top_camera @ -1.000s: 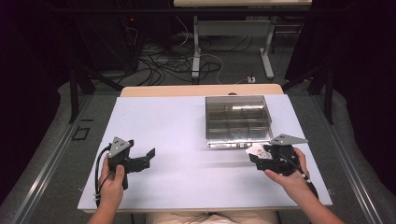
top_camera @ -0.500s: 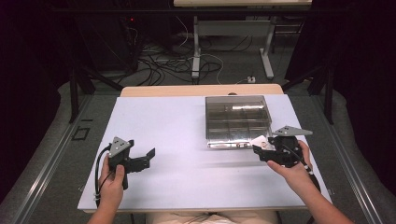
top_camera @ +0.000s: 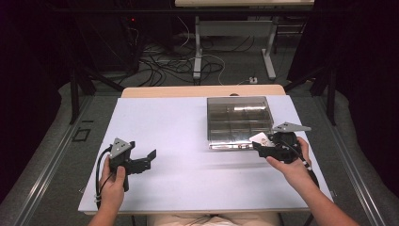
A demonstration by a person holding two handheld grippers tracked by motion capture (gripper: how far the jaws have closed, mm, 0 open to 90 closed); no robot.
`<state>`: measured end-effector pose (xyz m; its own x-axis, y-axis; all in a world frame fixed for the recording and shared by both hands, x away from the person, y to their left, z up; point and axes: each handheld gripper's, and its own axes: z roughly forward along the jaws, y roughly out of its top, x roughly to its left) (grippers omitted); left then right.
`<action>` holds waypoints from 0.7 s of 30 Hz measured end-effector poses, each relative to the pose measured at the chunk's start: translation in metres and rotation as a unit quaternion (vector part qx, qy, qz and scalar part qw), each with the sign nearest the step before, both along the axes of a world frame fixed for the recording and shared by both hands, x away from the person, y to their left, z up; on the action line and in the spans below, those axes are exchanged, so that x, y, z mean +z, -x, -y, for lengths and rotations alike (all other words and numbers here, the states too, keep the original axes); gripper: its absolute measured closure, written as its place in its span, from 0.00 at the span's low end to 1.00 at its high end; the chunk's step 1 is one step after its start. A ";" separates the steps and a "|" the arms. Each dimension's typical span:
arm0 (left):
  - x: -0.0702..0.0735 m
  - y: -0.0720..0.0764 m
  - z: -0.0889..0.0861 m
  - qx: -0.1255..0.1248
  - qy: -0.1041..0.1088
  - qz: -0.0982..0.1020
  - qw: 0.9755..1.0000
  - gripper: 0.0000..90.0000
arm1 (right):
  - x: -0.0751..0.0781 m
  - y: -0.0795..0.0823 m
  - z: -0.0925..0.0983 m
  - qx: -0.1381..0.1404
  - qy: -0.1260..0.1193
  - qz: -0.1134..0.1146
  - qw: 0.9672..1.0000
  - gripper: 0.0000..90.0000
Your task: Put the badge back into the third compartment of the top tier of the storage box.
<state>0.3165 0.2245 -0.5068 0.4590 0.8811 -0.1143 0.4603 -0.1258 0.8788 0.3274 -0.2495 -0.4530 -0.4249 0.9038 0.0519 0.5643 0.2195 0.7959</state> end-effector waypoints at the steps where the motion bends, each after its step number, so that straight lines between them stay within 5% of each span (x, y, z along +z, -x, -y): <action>1: 0.000 0.000 -0.001 0.001 -0.004 -0.002 1.000 0.10 | 0.000 -0.001 -0.001 -0.001 -0.005 -0.001 1.000 0.37; 21: -0.001 -0.002 -0.003 0.022 -0.012 0.006 1.000 0.08 | -0.006 -0.022 0.004 -0.021 -0.013 0.001 1.000 0.37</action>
<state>0.3182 0.2276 -0.5074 0.4216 0.9025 -0.0878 0.4548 -0.1267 0.8815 0.3496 -0.2534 -0.4585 -0.3872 0.9190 0.0737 0.5705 0.1760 0.8022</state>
